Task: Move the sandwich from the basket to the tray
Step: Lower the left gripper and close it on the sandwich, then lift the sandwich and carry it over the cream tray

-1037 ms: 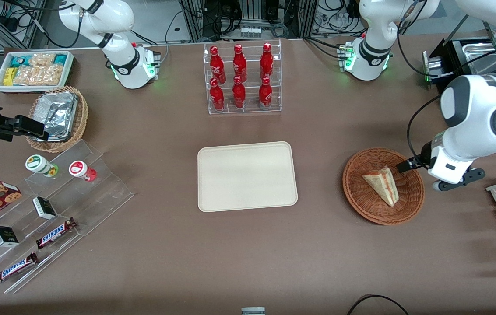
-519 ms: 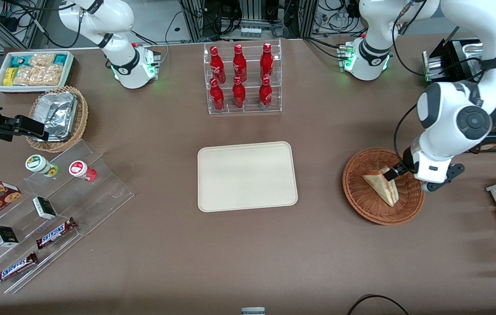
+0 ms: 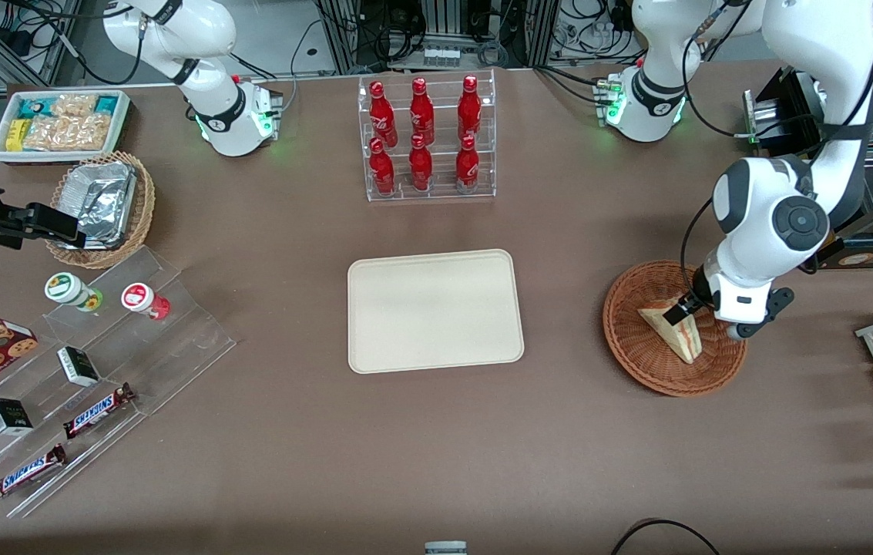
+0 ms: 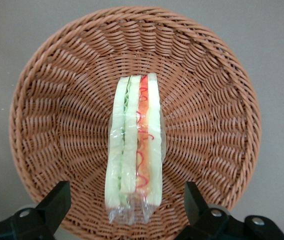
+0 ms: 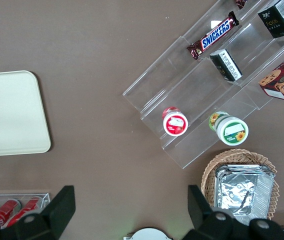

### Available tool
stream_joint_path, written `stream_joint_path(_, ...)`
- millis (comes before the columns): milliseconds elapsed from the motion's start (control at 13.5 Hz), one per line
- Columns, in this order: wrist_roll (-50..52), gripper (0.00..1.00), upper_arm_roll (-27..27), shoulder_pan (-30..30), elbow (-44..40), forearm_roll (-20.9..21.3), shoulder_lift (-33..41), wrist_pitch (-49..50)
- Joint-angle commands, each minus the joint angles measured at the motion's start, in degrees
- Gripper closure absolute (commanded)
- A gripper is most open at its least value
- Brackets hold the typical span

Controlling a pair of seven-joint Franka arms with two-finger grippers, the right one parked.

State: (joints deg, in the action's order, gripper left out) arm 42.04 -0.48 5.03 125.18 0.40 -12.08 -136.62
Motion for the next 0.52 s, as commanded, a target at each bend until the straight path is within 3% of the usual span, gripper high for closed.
stream_joint_path(0,1.3,0.0,0.4,0.7,0.4,0.0,-2.1,-3.2)
stream_joint_path(222,1.4,0.0,0.4,0.7,1.0,0.0,-3.7,-5.1)
stream_joint_path(296,1.5,0.14,0.4,0.7,1.1,0.0,-3.8,-5.2)
stream_joint_path(370,2.7,0.49,0.4,0.7,1.2,0.0,-3.7,-5.1)
stream_joint_path(444,3.3,0.7,0.4,0.8,1.2,0.0,-3.6,-4.5)
